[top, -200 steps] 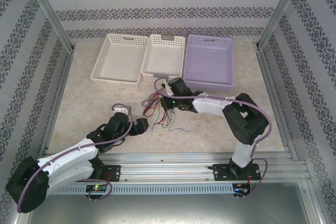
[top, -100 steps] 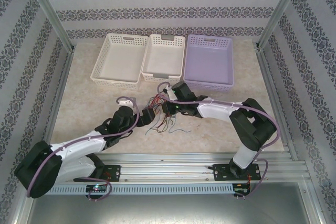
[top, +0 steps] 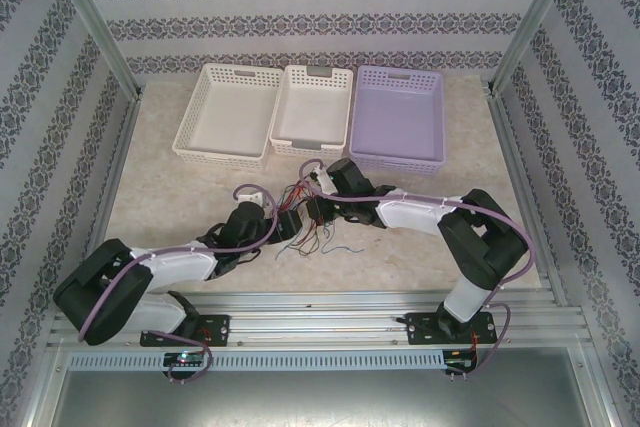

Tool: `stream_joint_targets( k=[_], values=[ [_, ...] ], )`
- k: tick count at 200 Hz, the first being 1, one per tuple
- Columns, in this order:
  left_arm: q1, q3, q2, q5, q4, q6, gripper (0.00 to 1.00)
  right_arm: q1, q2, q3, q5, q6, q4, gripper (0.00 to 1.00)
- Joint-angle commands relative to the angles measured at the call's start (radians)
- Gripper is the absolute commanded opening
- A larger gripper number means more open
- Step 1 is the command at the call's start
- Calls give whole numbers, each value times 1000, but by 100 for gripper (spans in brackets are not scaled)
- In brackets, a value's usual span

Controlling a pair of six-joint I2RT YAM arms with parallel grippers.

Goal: Untangle the cables

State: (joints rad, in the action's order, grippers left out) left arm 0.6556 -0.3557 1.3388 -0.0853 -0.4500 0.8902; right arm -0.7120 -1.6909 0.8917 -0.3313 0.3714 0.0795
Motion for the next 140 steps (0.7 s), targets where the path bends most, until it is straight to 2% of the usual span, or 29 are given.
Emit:
stream_joint_targets(
  k=[1, 32, 67, 140],
  values=[
    [18, -22, 43, -39, -103, 18, 82, -10, 39, -11, -31, 28, 46, 0],
    [18, -19, 96, -51, -142, 19, 78, -9, 43, -10, -45, 42, 55, 0],
    [18, -21, 127, -53, -155, 8, 67, -11, 46, -21, -63, 61, 73, 0],
    [18, -5, 130, -35, -122, -22, 29, -10, 94, -30, -52, 46, 27, 0]
  ],
)
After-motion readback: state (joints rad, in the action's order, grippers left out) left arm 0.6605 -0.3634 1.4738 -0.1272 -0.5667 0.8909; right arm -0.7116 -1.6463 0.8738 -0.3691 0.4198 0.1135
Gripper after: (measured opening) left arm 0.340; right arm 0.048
